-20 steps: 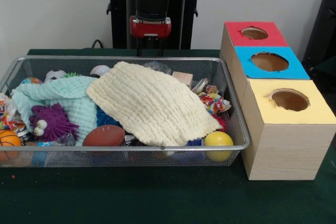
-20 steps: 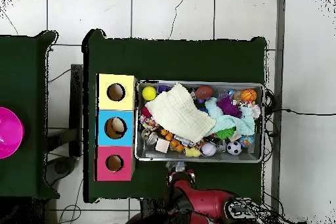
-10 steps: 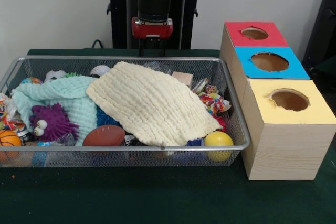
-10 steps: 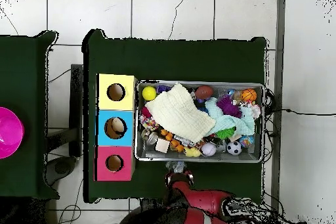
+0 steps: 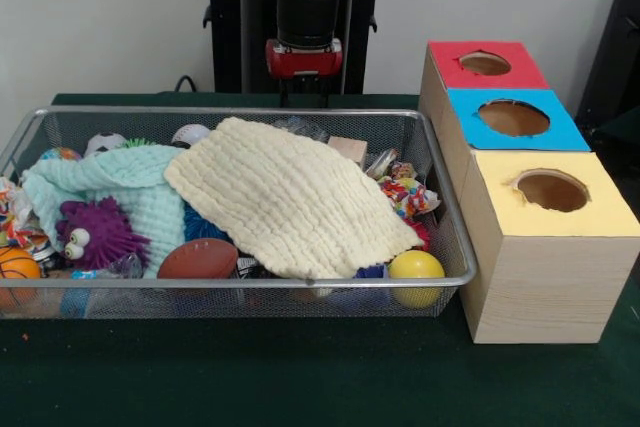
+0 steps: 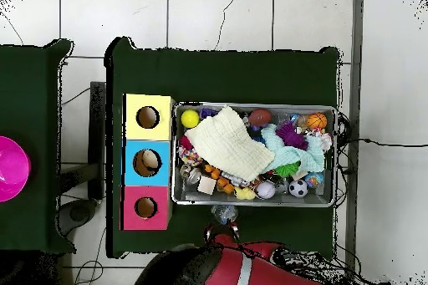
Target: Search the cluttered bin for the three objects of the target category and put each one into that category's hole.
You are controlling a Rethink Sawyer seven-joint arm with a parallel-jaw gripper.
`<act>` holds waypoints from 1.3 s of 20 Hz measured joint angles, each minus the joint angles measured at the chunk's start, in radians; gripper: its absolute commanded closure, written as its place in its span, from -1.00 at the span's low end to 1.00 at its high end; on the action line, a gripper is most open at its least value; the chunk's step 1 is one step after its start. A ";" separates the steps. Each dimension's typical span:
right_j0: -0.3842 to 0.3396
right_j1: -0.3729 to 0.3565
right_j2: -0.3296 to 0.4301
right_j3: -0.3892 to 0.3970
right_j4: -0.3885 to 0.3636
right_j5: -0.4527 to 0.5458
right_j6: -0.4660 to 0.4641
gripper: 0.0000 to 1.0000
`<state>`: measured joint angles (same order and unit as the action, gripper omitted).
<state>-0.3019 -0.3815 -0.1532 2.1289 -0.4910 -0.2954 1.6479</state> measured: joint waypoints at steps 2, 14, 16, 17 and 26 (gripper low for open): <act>0.006 0.010 -0.001 0.000 0.000 -0.002 0.000 -1.00; 0.018 0.016 -0.013 0.000 0.000 -0.018 0.000 -1.00; 0.018 0.016 -0.013 0.000 0.000 -0.018 0.000 -1.00; 0.018 0.016 -0.013 0.000 0.000 -0.018 0.000 -1.00; 0.017 0.015 -0.015 0.000 0.000 -0.018 0.000 1.00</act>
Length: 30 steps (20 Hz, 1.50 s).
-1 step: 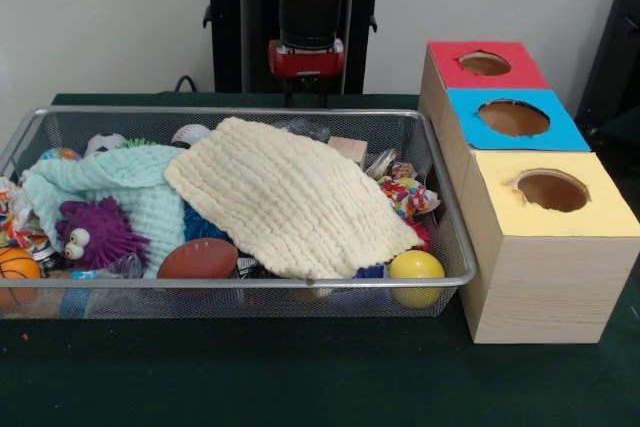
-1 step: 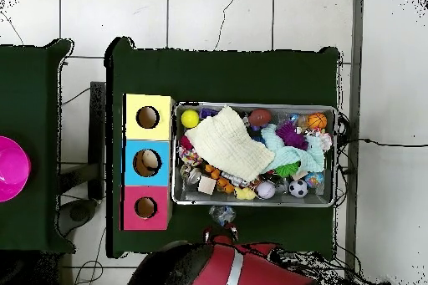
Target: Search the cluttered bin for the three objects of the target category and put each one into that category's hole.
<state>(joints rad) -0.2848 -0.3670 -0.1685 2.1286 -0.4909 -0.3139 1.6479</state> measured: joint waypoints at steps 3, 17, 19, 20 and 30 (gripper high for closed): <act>-0.003 -0.002 -0.001 0.001 0.000 0.000 0.000 1.00; -0.003 -0.001 0.000 0.001 0.000 0.000 0.000 1.00; -0.003 -0.002 0.000 0.001 0.000 0.000 0.000 1.00; -0.003 -0.003 0.000 0.001 0.000 0.000 0.000 1.00; -0.013 -0.039 0.016 0.004 0.000 0.045 0.000 1.00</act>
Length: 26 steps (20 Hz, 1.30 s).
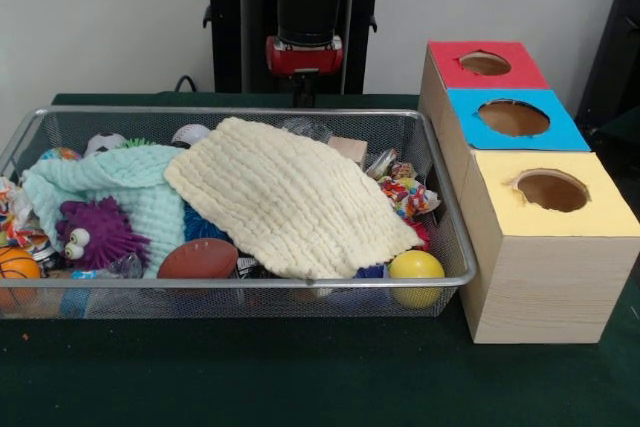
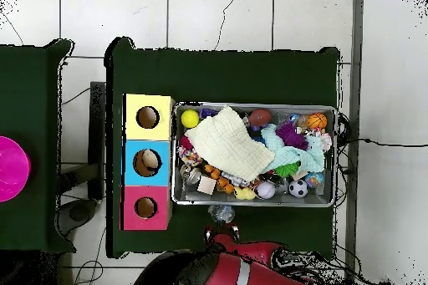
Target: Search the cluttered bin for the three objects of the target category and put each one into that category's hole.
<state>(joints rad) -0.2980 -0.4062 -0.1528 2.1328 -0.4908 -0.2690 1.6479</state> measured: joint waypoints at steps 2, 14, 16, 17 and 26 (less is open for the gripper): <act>-0.003 -0.009 0.005 0.001 0.000 0.013 0.000 1.00; -0.022 -0.060 0.029 0.004 0.000 0.076 0.000 1.00; -0.022 -0.062 0.029 0.004 0.000 0.076 0.000 1.00; -0.022 -0.062 0.029 0.004 0.000 0.076 0.000 1.00; -0.022 -0.047 0.029 0.004 0.000 0.076 0.000 1.00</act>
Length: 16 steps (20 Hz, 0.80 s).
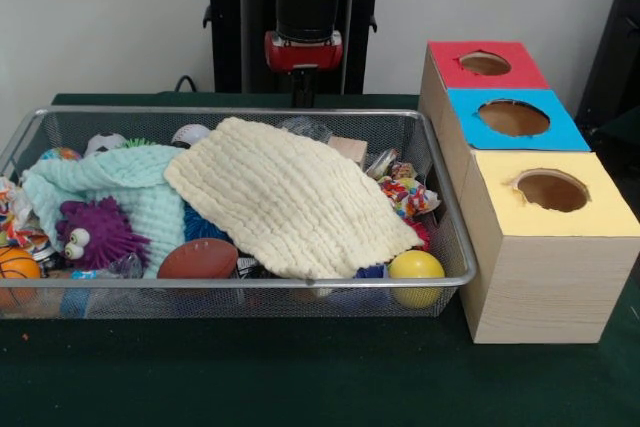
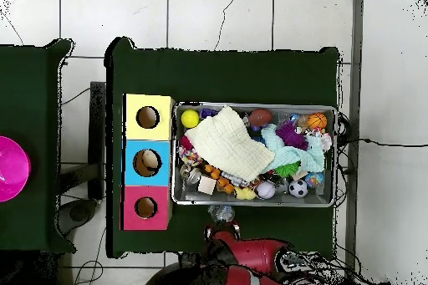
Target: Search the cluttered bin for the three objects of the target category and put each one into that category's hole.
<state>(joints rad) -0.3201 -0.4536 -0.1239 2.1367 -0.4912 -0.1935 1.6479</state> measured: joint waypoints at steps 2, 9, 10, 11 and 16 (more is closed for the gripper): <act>0.000 0.003 0.000 0.000 0.000 0.000 0.000 1.00; 0.000 0.022 0.000 0.000 0.000 0.000 0.000 1.00; 0.000 0.024 0.000 0.000 0.000 0.000 0.000 1.00; 0.000 0.025 0.001 0.000 0.000 0.000 0.000 1.00; 0.000 0.027 0.001 0.000 0.000 0.000 0.000 1.00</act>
<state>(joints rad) -0.3202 -0.4266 -0.1232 2.1366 -0.4910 -0.1935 1.6479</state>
